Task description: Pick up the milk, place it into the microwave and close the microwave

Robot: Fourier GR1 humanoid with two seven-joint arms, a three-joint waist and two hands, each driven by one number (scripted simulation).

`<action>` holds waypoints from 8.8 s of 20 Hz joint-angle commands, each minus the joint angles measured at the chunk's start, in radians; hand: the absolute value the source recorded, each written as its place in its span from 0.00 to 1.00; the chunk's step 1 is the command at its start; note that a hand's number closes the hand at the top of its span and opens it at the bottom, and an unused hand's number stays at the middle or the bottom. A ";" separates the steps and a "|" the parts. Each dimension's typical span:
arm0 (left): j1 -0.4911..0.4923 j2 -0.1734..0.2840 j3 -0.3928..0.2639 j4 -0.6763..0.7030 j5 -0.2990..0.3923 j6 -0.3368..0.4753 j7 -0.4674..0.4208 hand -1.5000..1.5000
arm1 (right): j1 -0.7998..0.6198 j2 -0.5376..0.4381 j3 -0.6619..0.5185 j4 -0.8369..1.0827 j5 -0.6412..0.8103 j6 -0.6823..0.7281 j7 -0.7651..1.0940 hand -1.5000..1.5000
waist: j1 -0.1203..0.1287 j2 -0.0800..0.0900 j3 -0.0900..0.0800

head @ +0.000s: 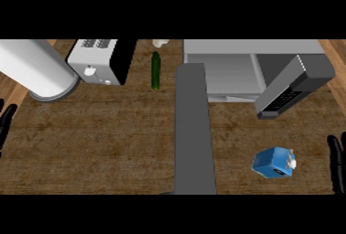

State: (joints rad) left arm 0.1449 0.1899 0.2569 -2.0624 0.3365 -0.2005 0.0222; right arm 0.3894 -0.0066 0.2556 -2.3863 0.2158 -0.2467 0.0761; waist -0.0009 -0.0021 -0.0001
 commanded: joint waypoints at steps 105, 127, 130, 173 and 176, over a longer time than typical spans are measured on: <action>0.087 -0.049 0.397 -0.009 0.234 -0.375 0.123 0.00 | -1.130 -0.059 -0.330 1.683 0.060 -0.091 -0.566 1.00 | 0.030 0.011 0.001; -0.003 -0.040 0.356 0.080 0.188 -0.408 0.087 0.00 | -1.424 -0.185 -0.439 2.185 0.162 -0.510 -0.718 1.00 | 0.101 0.051 0.004; -0.007 -0.033 0.348 0.116 0.193 -0.440 0.073 0.00 | -1.466 -0.250 -0.437 2.219 0.176 -0.489 -0.689 1.00 | 0.117 0.060 0.003; -0.080 -0.087 0.122 0.179 0.022 -0.570 0.001 0.00 | -1.304 -0.173 -0.638 2.241 -0.020 -0.087 -0.966 0.00 | 0.061 0.031 0.004; -0.067 -0.129 0.072 0.152 0.007 -0.538 0.044 1.00 | -1.248 -0.186 -0.659 2.247 -0.054 0.060 -0.994 0.00 | 0.036 0.020 0.004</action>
State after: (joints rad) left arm 0.0797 0.0861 0.3698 -1.8971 0.3523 -0.7564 0.0364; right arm -0.9237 -0.2036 -0.3698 -0.1398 0.2052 -0.2993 -0.8572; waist 0.0545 0.0255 0.0035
